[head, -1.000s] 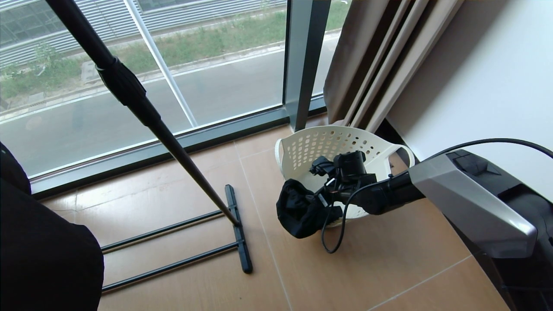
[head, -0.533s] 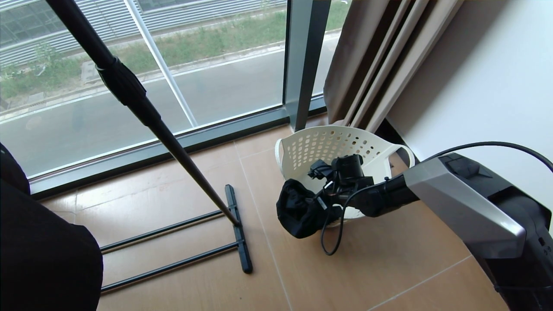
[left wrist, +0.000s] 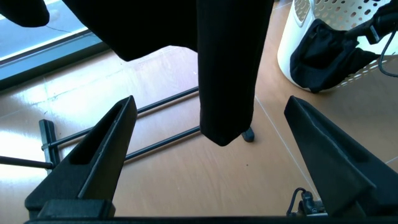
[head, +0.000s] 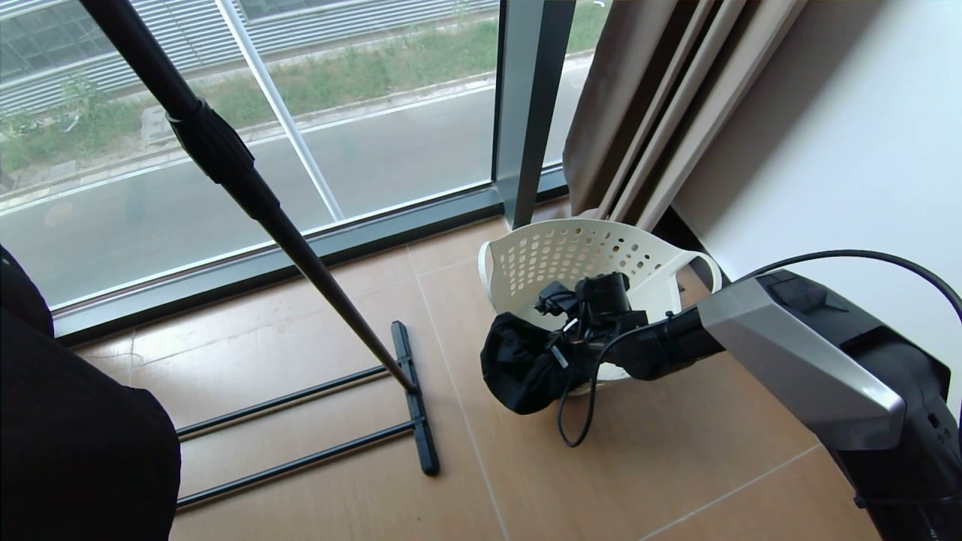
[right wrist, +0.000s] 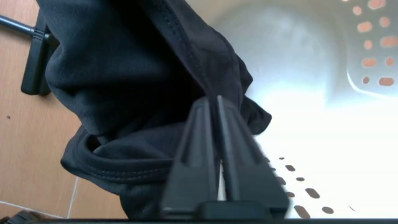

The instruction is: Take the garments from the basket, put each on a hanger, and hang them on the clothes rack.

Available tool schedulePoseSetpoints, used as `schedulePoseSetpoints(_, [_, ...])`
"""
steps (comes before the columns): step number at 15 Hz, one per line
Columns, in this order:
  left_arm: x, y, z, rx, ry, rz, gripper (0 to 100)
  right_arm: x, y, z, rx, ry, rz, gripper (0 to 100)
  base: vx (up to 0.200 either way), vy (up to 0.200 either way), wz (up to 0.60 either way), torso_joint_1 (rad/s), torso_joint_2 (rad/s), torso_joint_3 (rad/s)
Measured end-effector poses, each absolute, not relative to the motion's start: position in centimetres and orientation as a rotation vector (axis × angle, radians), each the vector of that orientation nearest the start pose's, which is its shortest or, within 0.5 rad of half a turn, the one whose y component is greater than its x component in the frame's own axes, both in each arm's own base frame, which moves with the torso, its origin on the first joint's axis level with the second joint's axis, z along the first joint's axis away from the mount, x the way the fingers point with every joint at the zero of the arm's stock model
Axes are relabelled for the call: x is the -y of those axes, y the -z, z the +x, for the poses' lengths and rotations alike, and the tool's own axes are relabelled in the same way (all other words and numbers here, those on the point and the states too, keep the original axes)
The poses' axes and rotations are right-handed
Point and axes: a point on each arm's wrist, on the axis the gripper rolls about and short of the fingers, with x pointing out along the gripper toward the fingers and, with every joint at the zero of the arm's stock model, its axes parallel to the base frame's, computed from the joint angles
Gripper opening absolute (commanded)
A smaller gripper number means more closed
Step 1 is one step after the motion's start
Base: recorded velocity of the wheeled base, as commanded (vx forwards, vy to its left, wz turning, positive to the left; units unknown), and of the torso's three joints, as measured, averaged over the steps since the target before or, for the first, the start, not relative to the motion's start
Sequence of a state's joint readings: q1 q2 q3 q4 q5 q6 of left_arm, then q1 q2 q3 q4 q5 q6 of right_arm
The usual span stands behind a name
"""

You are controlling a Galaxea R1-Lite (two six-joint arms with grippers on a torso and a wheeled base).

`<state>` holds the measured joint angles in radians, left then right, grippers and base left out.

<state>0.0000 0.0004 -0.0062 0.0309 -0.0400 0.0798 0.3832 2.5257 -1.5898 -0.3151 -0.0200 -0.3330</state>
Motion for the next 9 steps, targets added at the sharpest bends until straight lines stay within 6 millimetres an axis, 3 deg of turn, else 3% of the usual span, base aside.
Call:
schedulePoseSetpoints(4, [0.1,-7.4,-2.3,-0.024,0.040,0.083,100,-18.2,-2.6,45.1,-0.543,-0.448,-0.435,0,0.000,0.000,0.00,0.000,0.00,0.000])
schedulePoseSetpoints(9, [0.1,-7.4,-2.3,-0.024,0.037,0.076,100,-18.4,-7.9,41.7,-0.457,-0.470,-0.428,0,0.000,0.000,0.00,0.000,0.00,0.000])
